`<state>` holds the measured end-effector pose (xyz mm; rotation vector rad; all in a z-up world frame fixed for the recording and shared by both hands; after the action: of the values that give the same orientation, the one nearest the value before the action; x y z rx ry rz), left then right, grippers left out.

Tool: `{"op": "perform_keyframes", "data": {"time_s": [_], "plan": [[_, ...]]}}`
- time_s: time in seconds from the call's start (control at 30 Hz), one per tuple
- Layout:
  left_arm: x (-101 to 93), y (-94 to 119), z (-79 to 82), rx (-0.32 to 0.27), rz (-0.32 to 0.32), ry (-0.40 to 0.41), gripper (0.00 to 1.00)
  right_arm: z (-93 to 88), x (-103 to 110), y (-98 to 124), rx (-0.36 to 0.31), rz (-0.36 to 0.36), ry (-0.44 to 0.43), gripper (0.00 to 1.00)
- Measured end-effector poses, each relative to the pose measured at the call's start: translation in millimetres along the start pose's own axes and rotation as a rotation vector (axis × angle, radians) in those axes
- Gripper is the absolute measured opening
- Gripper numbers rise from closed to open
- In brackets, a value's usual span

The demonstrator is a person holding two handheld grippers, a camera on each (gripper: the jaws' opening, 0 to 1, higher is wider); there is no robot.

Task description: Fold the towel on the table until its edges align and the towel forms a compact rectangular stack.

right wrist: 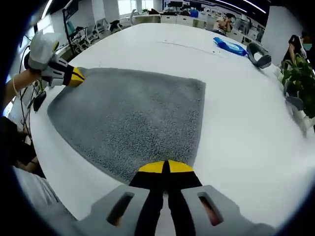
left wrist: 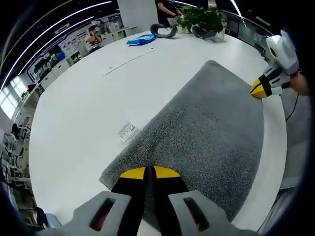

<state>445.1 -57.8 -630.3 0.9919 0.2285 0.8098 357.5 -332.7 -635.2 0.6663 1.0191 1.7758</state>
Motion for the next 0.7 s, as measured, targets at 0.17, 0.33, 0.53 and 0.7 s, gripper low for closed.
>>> {"op": "perform_keyframes", "data": {"time_s": [0.17,0.33,0.53,0.7], "plan": [[-2.2,0,0.2,0.012,0.007,-0.025,0.04,6.9,-4,-4,0.046,-0.029,0.026,0.0],[-6.1,2,-1.7,-0.013,0.046,-0.056,0.03,14.4,-10,-9,0.086,-0.062,0.068,0.0],[-4.0,0,-0.4,-0.002,0.058,-0.037,0.03,21.1,-16,-13,0.11,-0.073,0.076,0.0],[-4.4,0,-0.3,0.011,0.066,-0.037,0.02,24.4,-20,-14,0.137,-0.066,0.08,0.0]]}}
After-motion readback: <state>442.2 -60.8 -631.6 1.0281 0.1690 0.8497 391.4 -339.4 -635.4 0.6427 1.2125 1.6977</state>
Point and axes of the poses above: the point that each gripper's makers call its tool centre point, and the gripper's own axes: y roughly backward along the fingers, x roughly to its left, z roughly out of its top, the point moved 3 cm from there along y, roughly backward along the fingers, and after that the axes turned 2 degrees about z, right-handed, at the moved point
